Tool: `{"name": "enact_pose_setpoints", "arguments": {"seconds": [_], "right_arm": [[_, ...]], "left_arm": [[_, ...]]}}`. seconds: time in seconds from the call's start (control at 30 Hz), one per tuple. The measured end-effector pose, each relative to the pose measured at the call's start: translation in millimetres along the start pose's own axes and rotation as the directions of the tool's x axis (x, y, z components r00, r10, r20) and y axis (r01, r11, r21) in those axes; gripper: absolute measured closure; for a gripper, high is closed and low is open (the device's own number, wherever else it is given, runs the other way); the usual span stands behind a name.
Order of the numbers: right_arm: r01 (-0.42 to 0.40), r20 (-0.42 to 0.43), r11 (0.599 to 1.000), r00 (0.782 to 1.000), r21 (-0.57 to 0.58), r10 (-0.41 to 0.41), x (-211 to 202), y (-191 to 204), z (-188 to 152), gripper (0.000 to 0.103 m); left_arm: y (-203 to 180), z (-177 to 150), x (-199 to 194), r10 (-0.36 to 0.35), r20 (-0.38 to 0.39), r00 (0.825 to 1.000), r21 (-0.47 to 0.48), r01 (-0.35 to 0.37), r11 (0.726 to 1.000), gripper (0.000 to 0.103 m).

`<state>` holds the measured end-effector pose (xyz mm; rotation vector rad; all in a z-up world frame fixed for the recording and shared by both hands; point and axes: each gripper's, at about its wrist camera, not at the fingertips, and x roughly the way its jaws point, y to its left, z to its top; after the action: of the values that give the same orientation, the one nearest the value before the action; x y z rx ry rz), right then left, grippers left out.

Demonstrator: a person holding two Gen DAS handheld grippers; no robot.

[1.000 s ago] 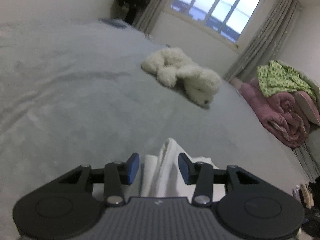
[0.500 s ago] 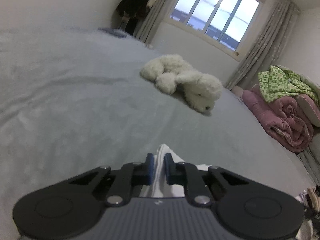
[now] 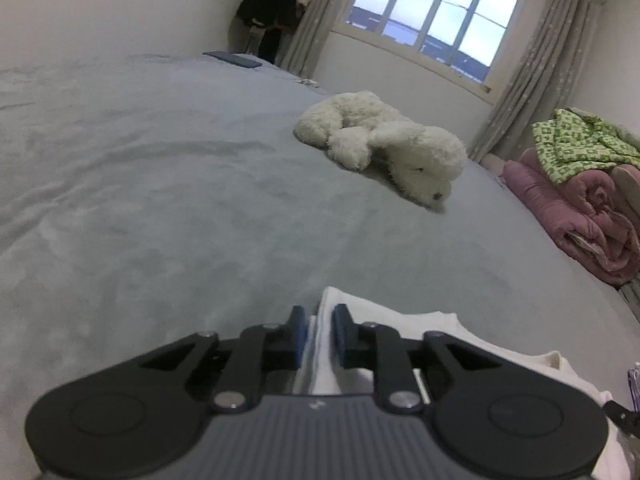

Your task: Fold clothes

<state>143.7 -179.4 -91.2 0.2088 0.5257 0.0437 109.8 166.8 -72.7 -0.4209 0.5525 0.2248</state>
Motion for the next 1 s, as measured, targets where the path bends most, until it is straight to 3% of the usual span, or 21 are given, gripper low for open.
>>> {"name": "enact_pose_setpoints", "arguments": {"seconds": [0.07,0.23,0.37,0.5,0.6,0.67,1.0], "right_arm": [[0.024,-0.003,1.000,1.000,-0.019,-0.024,-9,5,3,0.071],[0.014,0.042,0.999,0.999,-0.039,-0.013,-37,15,13,0.059],[-0.034,0.064,0.998,0.997,-0.057,0.037,-50,29,12,0.056],[-0.091,0.017,0.989,0.995,-0.120,0.093,-48,50,0,0.056],[-0.124,-0.036,0.979,0.992,-0.159,0.119,-44,60,-11,0.056],[-0.133,-0.070,0.977,0.990,-0.167,0.123,-42,62,-17,0.056],[-0.130,-0.113,0.967,0.988,-0.219,0.107,-52,57,-24,0.056]], "left_arm": [[3,7,-8,0.012,0.006,1.000,-0.030,-0.011,0.999,0.068],[2,18,-35,0.029,0.083,0.996,-0.025,-0.027,0.999,0.058],[-15,14,-49,-0.060,0.102,0.993,0.079,0.052,0.996,0.046],[-41,-4,-50,-0.193,0.018,0.981,0.219,0.184,0.958,0.044],[-57,-19,-44,-0.221,-0.081,0.972,0.305,0.236,0.923,0.044],[-63,-30,-39,-0.187,-0.136,0.973,0.360,0.225,0.906,0.044],[-40,-28,-55,-0.173,-0.177,0.969,0.291,0.220,0.931,0.044]]}}
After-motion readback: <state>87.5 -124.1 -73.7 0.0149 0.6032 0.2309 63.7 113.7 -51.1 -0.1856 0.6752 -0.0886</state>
